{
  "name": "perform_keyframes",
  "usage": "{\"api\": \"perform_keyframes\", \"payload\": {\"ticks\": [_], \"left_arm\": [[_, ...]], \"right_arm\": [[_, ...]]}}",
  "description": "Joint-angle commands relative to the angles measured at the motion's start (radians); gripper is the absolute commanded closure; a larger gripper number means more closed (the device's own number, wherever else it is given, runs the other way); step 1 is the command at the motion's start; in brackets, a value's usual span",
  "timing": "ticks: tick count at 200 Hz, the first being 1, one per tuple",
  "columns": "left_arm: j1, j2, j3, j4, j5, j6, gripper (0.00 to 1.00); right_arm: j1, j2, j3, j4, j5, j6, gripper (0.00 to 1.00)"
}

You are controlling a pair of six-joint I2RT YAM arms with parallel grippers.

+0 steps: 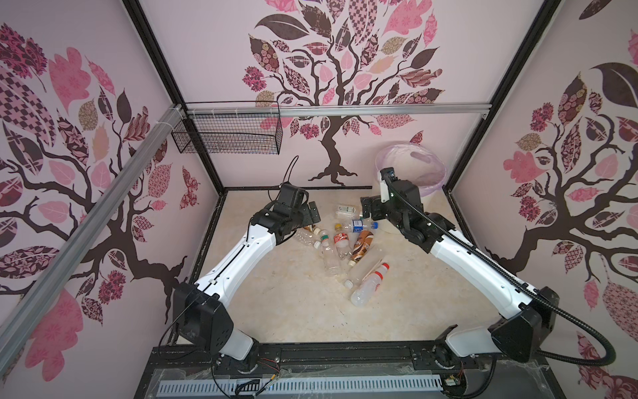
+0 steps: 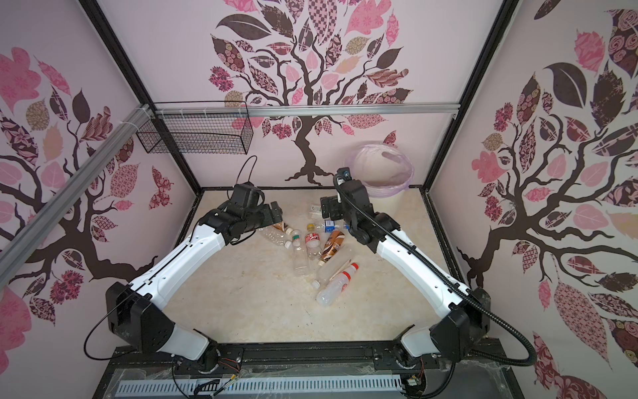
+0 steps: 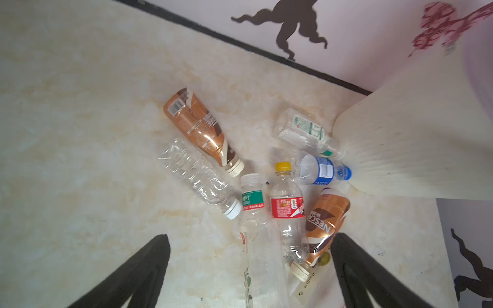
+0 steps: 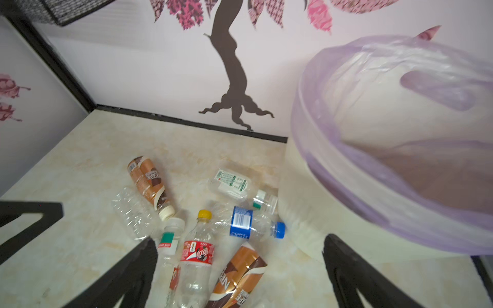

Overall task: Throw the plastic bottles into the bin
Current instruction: 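Lower the left gripper onto the clear crumpled bottle beside the brown Nescafe bottle, then close the left gripper on the clear crumpled bottle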

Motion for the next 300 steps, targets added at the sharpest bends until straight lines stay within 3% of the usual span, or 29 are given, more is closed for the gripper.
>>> {"api": "perform_keyframes", "payload": {"ticks": [1,26,113,170,300], "left_arm": [[0.047,0.052,-0.042,-0.017,0.055,-0.092,0.02],[0.08,0.141,-0.027,-0.022,0.092,-0.109,0.02],[0.09,0.376,0.079,-0.011,0.089,-0.184,0.02],[0.108,0.435,0.096,0.018,0.064,-0.218,0.03],[0.14,0.527,0.123,0.048,0.053,-0.238,0.12]], "right_arm": [[0.061,-0.034,-0.065,0.059,-0.009,0.062,0.0],[0.108,-0.035,-0.132,0.084,-0.014,0.086,0.0],[0.107,-0.102,-0.266,0.121,-0.032,0.091,0.01],[0.108,-0.108,-0.29,0.122,-0.069,0.102,0.0],[0.108,-0.156,-0.331,0.137,-0.031,0.065,0.0]]}}
